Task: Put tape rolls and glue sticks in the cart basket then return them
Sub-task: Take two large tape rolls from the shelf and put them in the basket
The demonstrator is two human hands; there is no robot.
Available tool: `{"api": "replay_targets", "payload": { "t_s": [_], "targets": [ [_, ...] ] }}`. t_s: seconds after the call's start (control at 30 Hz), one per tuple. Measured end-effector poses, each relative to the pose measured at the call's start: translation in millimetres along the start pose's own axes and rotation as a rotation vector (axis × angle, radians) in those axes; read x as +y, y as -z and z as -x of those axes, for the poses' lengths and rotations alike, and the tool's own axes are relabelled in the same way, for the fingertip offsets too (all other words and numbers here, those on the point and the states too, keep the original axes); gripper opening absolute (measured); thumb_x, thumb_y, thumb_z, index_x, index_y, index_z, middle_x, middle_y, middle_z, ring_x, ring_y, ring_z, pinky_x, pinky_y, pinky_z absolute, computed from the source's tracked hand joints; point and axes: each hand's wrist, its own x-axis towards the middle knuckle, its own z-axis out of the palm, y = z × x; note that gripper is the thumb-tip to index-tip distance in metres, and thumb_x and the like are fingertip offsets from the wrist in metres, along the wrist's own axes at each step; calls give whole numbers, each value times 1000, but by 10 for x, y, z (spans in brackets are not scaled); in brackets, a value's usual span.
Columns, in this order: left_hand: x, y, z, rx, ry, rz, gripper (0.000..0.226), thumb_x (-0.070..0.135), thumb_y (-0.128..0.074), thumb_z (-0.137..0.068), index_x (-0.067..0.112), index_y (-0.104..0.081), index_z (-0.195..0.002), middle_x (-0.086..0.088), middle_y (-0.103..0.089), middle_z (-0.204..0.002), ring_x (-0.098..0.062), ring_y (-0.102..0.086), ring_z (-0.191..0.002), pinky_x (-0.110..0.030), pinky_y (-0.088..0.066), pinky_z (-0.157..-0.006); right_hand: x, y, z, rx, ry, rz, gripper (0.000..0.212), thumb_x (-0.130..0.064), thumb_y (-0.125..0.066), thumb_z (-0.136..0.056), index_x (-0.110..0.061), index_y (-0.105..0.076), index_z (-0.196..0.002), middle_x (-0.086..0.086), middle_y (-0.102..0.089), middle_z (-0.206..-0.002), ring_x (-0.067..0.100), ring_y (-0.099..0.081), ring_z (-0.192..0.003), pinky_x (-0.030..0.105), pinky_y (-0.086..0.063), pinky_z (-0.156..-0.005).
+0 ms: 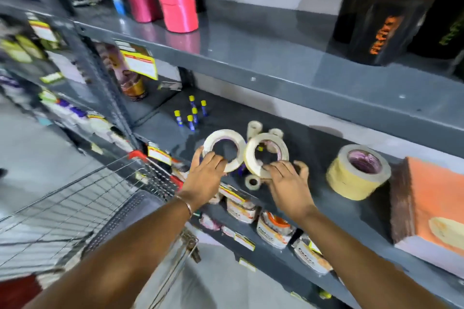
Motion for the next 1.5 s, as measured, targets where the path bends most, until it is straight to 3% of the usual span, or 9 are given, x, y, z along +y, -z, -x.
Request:
{"api": "replay_targets", "payload": {
  "t_s": [0.3, 0.47, 0.67, 0.77, 0.97, 1.1, 1.23, 1.4, 1.5],
  "targets": [
    [-1590, -17, 1489, -149, 383, -86, 36, 27, -49, -79, 17, -66, -109, -4, -67, -108, -31, -59, -109, -55, -23, -106, -1679, -396, -895, -78, 365, -193, 39, -24, -75, -68, -28, -61, -104, -10, -65, -100, 16, -62, -99, 44, -28, -95],
    [-2169, -309, 2238, -262, 535, -51, 26, 31, -70, -76, 22, -68, -100, 2, -68, -98, -27, -62, -103, -52, -26, -107, -2674, -805, -1252, -210, 540, -248, 22, -33, -58, -77, -26, -64, -96, -6, -66, -92, 19, -62, -95, 44, -27, -91],
    [-2477, -932, 2764, -442, 600, 72, 22, 36, -59, -80, 23, -66, -96, 1, -67, -93, -27, -61, -94, -44, -44, -86, -3664, -1499, -1465, -653, 707, -114, 40, -38, -60, -82, -24, -60, -120, 1, -66, -113, 26, -59, -110, 47, -32, -96],
    [-2455, -1337, 2917, -538, 599, 124, 20, 36, -63, -76, 22, -68, -90, 2, -68, -88, -25, -63, -88, -41, -50, -76, -3964, -1893, -1417, -832, 767, -40, 34, -35, -58, -86, -16, -63, -115, 9, -67, -115, 31, -60, -110, 42, -40, -95],
    [-2329, -2117, 3150, -736, 574, 284, 21, 29, -61, -71, 19, -70, -87, -2, -69, -84, -30, -66, -91, -40, -53, -68, -4315, -2676, -1179, -1172, 686, 29, 37, -23, -61, -87, -8, -60, -121, 15, -66, -118, 34, -62, -108, 40, -51, -88],
    [-2249, -2506, 3165, -829, 575, 422, 33, 19, -55, -85, 10, -63, -115, -15, -64, -116, -38, -52, -116, -47, -45, -90, -4451, -3105, -1093, -1332, 640, 153, 40, -22, -65, -87, -7, -59, -124, 13, -61, -128, 31, -58, -119, 38, -47, -96],
    [-2139, -2816, 3200, -892, 549, 475, 42, 14, -58, -81, 7, -60, -122, -21, -58, -128, -43, -50, -121, -49, -47, -91, -4501, -3443, -1013, -1418, 599, 214, 39, -18, -66, -85, -7, -60, -122, 15, -61, -129, 33, -57, -119, 42, -47, -97],
    [-1969, -3178, 3271, -933, 464, 451, 29, 32, -74, -54, 10, -74, -72, -7, -72, -75, -36, -70, -82, -35, -57, -61, -4560, -3643, -971, -1479, 596, 344, 30, -10, -73, -70, -2, -72, -99, 16, -73, -104, 34, -68, -96, 50, -56, -85],
    [-1910, -3278, 3242, -853, 434, 421, 24, 27, -76, -49, 12, -72, -67, -1, -69, -68, -26, -66, -67, -28, -53, -55, -4525, -3756, -918, -1508, 563, 356, 34, -9, -71, -75, -3, -68, -109, 18, -69, -115, 37, -64, -106, 50, -53, -90]
  ]
}}
